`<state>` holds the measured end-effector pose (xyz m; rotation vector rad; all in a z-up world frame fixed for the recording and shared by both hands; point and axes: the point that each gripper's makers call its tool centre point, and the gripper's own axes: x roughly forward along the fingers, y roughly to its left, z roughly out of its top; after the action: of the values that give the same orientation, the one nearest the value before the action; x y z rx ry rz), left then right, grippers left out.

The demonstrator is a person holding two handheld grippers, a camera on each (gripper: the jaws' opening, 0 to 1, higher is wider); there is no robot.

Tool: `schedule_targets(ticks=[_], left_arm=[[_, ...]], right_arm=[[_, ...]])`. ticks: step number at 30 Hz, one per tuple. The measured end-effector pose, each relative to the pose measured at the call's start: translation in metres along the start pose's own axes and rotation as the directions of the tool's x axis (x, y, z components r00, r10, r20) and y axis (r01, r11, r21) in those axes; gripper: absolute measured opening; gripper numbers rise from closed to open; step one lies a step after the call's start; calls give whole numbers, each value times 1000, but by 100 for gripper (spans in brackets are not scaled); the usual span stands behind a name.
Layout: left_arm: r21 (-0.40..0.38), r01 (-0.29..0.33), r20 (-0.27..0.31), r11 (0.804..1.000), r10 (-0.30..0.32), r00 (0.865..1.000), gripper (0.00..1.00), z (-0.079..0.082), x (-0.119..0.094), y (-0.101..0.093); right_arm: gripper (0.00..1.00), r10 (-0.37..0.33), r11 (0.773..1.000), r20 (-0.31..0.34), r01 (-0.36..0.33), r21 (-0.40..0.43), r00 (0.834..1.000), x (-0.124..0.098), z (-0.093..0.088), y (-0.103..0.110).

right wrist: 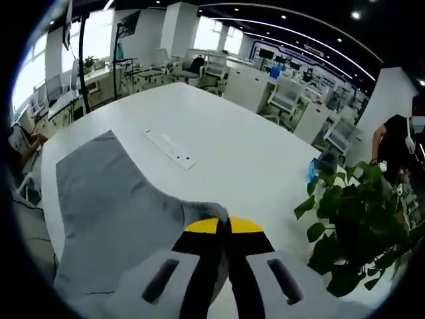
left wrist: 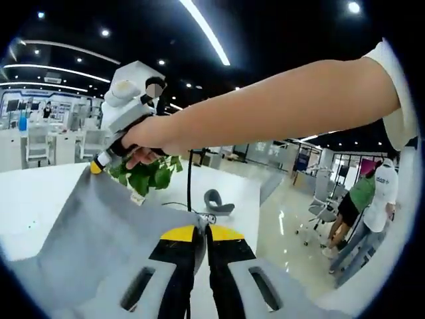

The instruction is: Fold the towel on the table until its edges align and the towel forms a compact rectangular stack.

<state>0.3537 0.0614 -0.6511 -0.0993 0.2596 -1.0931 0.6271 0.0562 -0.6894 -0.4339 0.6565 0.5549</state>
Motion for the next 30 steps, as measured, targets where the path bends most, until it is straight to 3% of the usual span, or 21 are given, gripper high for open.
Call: schedule_targets(ticks=[17, 21, 30], left_arm=[[39, -62, 66, 997, 59, 996, 6, 29, -62, 26], [48, -89, 72, 995, 85, 994, 6, 32, -81, 36], [31, -161, 118, 987, 156, 981, 6, 43, -129, 58]], right_arm=[[1, -3, 992, 21, 0, 129, 1000, -5, 48, 31], [1, 19, 973, 42, -28, 230, 999, -2, 65, 47], [1, 42, 958, 82, -63, 280, 996, 1, 104, 87]])
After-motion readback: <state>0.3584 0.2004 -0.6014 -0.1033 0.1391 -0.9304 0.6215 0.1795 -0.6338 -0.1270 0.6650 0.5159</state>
